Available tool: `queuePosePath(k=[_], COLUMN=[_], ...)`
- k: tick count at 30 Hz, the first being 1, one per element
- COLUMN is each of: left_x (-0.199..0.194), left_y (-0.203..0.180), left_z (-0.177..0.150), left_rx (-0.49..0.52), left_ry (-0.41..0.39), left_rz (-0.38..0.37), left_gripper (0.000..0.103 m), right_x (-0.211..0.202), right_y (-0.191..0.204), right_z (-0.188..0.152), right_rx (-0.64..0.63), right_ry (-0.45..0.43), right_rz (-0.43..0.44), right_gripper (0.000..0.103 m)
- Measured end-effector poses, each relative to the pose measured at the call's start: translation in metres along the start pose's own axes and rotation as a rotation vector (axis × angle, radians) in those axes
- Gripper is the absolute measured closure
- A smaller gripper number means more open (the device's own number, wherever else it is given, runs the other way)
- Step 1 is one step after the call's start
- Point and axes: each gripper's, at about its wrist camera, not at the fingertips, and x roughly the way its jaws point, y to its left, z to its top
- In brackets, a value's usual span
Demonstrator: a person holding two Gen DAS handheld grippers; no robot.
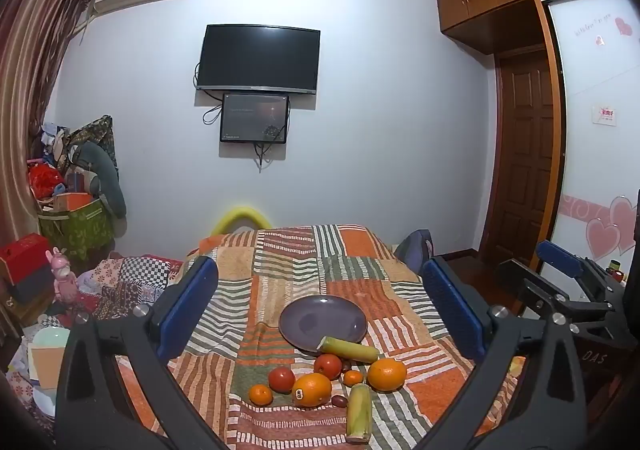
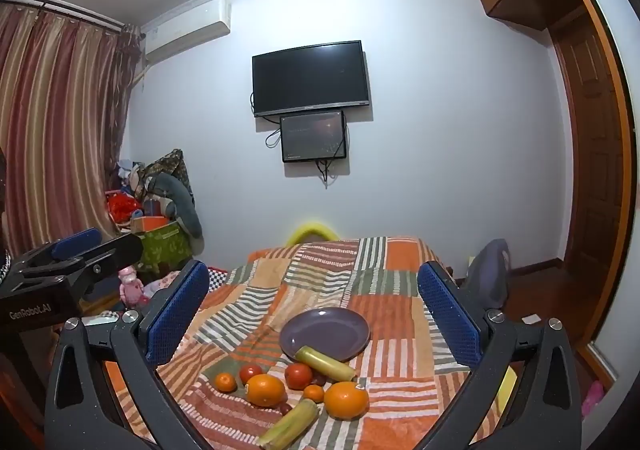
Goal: Organize fruits
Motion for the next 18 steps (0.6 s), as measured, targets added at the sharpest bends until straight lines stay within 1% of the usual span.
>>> queuePosePath(k=[14,18], left_x=[0.0007,0.0008], left_y=[-0.0006,-0.0009], left_z=[-0.0004,-0.0007], left_rx=[0.003,0.005], left_ry=[-0.001,-0.001], left_rz=[0.0,0.0], left_gripper=[0.0,0.0], right_x=[0.0053,-0.0001], right_y=[-0.0047,0.0002], right_z=[-0.0022,-0.0065], right_rx=[0.001,0.0], right_ry=[0.0,0.003], right_rz=[-0.003,-0.003], right_gripper=[0.0,0.0])
